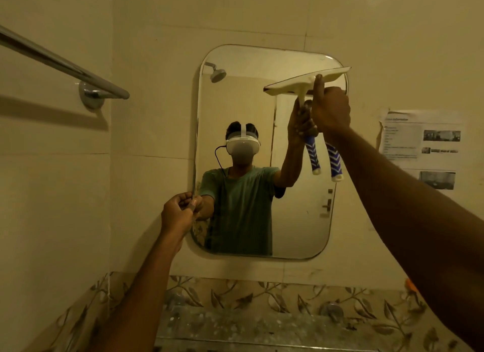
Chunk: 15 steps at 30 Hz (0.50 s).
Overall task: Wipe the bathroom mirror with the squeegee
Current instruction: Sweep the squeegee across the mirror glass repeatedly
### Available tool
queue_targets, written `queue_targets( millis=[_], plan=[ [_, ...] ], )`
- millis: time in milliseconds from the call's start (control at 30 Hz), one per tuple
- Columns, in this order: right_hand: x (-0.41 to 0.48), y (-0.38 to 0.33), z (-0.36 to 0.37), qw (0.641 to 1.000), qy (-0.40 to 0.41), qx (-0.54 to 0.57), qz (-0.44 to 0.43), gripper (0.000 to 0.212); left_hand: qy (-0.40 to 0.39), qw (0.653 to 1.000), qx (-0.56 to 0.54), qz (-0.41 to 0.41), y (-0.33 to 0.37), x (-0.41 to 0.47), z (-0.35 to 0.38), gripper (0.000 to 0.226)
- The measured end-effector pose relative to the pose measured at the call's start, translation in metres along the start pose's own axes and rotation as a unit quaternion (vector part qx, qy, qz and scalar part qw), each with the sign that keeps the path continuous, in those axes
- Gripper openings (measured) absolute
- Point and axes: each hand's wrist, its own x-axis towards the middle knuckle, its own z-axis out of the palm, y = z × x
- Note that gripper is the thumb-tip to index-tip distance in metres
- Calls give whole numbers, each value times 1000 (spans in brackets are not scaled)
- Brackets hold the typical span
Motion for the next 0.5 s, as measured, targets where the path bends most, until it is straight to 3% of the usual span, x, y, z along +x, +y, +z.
queue_targets(
  millis=[233, 367, 500],
  plan=[
    [-20, 8, 13, 996, -32, 30, 75, 61, 4, 1000, 1, 5, -2, 0, 0, 31],
    [-63, 26, 17, 989, -59, 43, 125, 71, -7, 1000, -11, 0, 1, -1, -2, 32],
    [-121, 57, 20, 987, -70, 31, 139, 68, -10, 1000, -17, -3, 1, -2, -3, 33]
  ],
)
